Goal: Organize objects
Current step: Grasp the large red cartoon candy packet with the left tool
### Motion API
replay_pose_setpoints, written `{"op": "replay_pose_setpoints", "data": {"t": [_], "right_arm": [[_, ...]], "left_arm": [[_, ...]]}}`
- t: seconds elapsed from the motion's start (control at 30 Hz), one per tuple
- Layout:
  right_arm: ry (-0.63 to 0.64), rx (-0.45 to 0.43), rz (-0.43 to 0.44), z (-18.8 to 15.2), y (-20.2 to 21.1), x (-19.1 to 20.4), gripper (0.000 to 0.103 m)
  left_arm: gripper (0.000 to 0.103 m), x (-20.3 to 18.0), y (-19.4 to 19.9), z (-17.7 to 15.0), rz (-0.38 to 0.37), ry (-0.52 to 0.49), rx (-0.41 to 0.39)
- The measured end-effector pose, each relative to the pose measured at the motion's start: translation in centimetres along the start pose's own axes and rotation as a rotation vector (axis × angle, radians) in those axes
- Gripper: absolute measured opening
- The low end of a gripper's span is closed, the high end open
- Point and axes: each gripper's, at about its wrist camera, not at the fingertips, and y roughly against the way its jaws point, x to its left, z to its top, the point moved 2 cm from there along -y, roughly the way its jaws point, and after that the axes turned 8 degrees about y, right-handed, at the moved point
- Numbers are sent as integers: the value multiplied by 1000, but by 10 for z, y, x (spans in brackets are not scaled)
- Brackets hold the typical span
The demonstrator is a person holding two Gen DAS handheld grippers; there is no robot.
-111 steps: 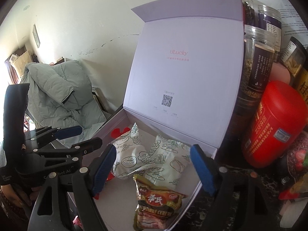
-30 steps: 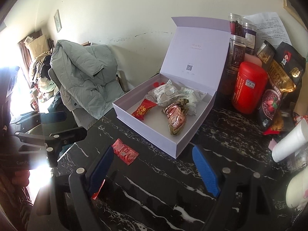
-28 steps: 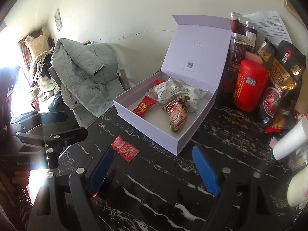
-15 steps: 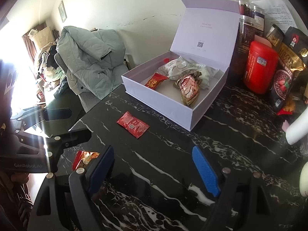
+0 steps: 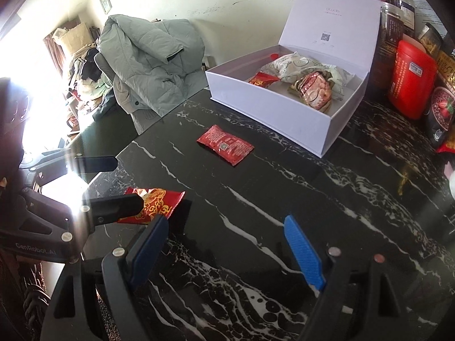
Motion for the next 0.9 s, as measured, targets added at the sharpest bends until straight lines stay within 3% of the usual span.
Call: {"op": "replay_pose_setpoints", "data": {"t": [0.3,0.67,0.9], "right_arm": [[16,33,-5,-4,-14,1,85],[-25,29,-71,-10,-22,-15,85],[-14,25,-57,-3,-32,-16,85]], "left_arm": [[77,3,-10,-8,-31,-25,25],[77,-3,-35,-12,-35,-60,96],[77,2,-47,-13,1,-78,107]]}}
